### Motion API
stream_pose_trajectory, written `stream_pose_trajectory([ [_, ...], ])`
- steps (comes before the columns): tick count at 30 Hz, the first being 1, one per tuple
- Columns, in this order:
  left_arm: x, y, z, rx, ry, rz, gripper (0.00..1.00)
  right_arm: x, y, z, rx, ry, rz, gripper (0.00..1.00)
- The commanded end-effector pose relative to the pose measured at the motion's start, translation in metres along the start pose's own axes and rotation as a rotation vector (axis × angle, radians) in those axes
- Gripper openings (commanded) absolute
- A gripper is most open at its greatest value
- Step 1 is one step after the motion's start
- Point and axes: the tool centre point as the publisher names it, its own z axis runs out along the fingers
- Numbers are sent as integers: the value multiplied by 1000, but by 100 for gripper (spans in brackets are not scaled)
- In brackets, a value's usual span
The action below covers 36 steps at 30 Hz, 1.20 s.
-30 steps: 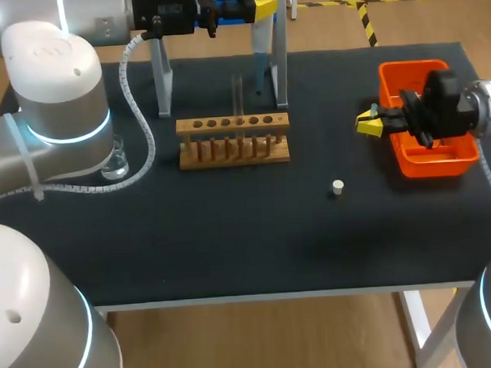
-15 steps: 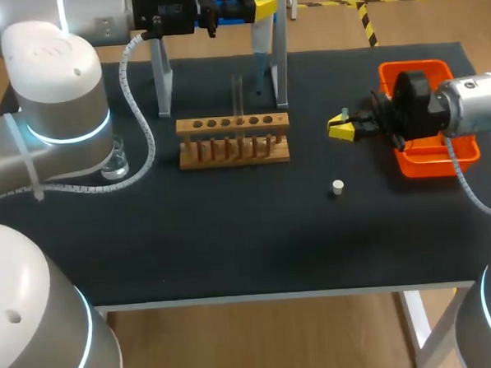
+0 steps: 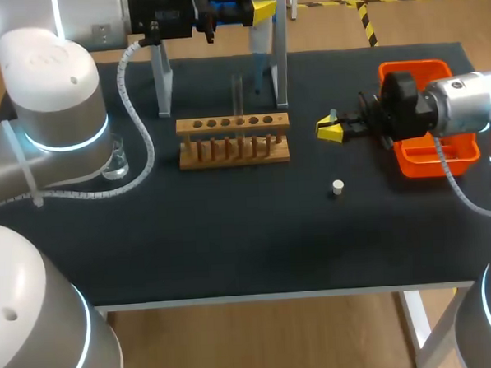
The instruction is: Invert the test tube, pick up the pipette, mount the tip to pipette, aspirate from beaker and dispense into the tube, eject the tip, return the pipette, and cap with the stopper.
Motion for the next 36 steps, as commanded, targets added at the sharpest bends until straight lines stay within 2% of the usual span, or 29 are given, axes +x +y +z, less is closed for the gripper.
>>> stream_pose_trajectory([
  [1,1,2,-1,4,1,0,0,-1,-1,1,0,3,0,0],
  [16,3,5,-2,38,11,-33,0,-3,-3,3,5,9,-2,0],
  [18,2,5,-3,15,5,-49,0,-3,-3,4,7,10,-3,0],
  [19,2,6,-3,32,10,-46,0,-3,-3,4,8,11,-4,0],
  [36,2,6,-3,20,10,-61,0,-9,-6,20,25,21,1,0],
])
